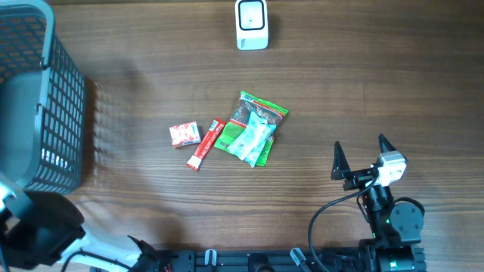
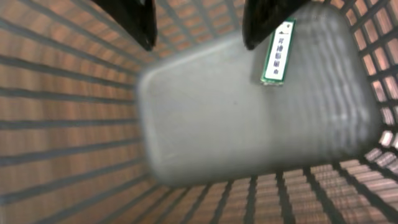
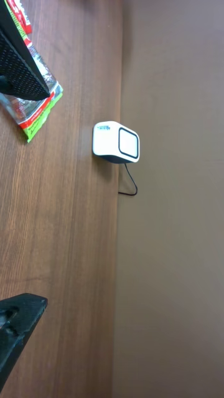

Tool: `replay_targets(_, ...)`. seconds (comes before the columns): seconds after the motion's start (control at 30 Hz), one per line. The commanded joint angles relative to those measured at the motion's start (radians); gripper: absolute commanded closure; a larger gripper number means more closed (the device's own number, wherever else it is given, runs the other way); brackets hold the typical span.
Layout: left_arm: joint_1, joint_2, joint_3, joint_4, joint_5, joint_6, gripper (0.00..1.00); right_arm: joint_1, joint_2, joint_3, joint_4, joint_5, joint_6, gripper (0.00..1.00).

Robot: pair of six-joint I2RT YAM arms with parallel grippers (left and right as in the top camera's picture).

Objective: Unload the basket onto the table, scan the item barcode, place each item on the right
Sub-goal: 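Reach the left gripper into the basket and grasp the green box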

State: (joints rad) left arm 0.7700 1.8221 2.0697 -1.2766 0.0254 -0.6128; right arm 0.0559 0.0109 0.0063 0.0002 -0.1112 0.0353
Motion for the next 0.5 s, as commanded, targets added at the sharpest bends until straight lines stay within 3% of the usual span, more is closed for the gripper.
replay_targets(0.0,0.000,-0.048,0.074,-0.072,0.004,0.015,0.37,-0.003,-0.006,-0.001,0.005,0.005,-0.009,0.00)
replay_targets(0.1,-0.001,-0.007,0.006,-0.150,-0.022,0.037,0.00,-0.003,-0.006,-0.001,0.005,0.005,-0.009,0.00)
replay_targets(0.17,-0.002,0.030,-0.123,-0.130,-0.017,0.119,0.00,-0.003,-0.006,-0.001,0.005,0.005,-0.009,0.00)
replay_targets(0.27,-0.002,0.074,-0.374,0.034,0.004,0.139,0.00,-0.003,-0.006,-0.001,0.005,0.005,-0.010,0.00)
replay_targets(0.47,-0.002,0.121,-0.732,0.367,0.028,0.138,0.32,-0.003,-0.006,-0.001,0.005,0.005,-0.009,0.00)
